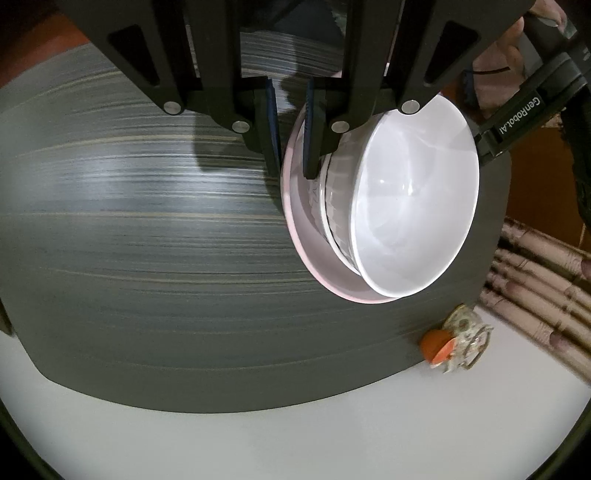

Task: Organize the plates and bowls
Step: 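Carry the nested bowls with both tools over the plate stack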

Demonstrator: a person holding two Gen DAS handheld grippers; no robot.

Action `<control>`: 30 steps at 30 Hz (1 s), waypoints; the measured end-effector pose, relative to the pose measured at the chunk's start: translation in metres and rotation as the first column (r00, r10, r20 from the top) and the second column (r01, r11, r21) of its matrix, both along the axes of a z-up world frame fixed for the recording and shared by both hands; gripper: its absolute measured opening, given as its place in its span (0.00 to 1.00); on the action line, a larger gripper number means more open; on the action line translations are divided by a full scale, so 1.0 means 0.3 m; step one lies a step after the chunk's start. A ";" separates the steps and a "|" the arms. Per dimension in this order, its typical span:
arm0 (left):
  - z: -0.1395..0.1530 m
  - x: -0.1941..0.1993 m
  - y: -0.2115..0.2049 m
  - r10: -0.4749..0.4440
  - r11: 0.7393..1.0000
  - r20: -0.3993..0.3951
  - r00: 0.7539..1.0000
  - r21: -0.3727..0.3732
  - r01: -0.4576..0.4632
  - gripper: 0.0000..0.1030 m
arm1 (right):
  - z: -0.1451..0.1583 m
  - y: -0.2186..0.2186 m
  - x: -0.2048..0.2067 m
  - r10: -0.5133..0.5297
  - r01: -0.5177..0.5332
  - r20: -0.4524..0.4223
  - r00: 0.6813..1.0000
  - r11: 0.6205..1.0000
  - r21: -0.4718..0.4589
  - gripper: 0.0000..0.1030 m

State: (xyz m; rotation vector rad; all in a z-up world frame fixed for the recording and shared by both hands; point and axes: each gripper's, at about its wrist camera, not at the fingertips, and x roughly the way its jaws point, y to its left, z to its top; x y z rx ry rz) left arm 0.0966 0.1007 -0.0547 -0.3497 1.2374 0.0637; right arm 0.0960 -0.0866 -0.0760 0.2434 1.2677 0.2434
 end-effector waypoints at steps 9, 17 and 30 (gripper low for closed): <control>-0.003 -0.054 0.154 0.074 0.997 -0.010 0.997 0.014 -0.074 0.06 | -0.005 0.153 -0.002 0.084 -0.084 -0.019 0.996 0.996 0.009 0.13; -0.012 -0.067 0.251 0.113 0.994 -0.023 0.993 0.000 -0.113 0.06 | -0.020 0.238 -0.014 0.130 -0.130 -0.038 0.991 0.991 -0.007 0.13; -0.037 -0.088 0.311 0.144 0.989 -0.045 0.989 -0.019 -0.145 0.06 | -0.053 0.284 -0.014 0.153 -0.155 -0.056 0.987 0.988 -0.026 0.13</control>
